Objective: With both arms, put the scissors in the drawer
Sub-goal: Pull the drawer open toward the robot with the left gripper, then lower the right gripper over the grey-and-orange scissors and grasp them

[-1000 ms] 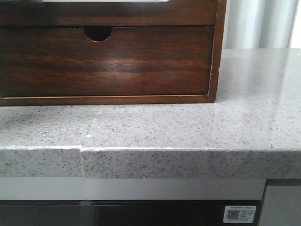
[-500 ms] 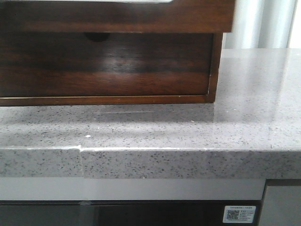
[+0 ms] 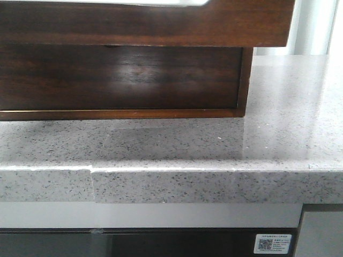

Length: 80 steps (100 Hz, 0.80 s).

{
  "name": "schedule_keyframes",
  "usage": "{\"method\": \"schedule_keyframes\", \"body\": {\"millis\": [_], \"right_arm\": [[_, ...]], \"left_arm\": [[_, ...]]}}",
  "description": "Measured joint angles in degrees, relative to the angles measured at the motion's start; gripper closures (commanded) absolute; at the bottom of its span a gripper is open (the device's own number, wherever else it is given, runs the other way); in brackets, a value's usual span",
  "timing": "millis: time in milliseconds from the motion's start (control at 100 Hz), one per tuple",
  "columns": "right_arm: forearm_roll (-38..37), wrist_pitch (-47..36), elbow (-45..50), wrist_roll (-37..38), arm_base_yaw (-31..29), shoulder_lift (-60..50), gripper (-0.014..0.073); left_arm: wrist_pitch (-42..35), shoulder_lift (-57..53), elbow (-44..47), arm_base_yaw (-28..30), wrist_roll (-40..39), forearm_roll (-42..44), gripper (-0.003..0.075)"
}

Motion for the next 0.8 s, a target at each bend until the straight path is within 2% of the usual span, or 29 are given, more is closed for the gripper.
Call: {"method": "schedule_keyframes", "body": {"millis": [160, 400, 490, 580, 800], "right_arm": [[0.0, 0.0, 0.0, 0.0, 0.0, 0.0, 0.0015], [0.0, 1.1, 0.0, 0.0, 0.0, 0.0, 0.0015], [0.0, 1.9, 0.0, 0.0, 0.0, 0.0, 0.0015], [0.0, 2.2, 0.0, 0.0, 0.0, 0.0, 0.0015], [-0.4, 4.9, -2.3, 0.0, 0.0, 1.8, 0.0015]], "left_arm": [[0.0, -0.2, 0.0, 0.0, 0.0, 1.5, 0.0618], [1.5, -1.0, -0.6, 0.0, 4.4, 6.4, 0.0385], [4.6, -1.8, -1.3, 0.0, 8.5, 10.5, 0.037], [6.4, -2.2, -2.3, 0.0, 9.4, 15.2, 0.037], [6.4, -2.7, -6.3, -1.5, 3.3, 29.6, 0.037]]}}
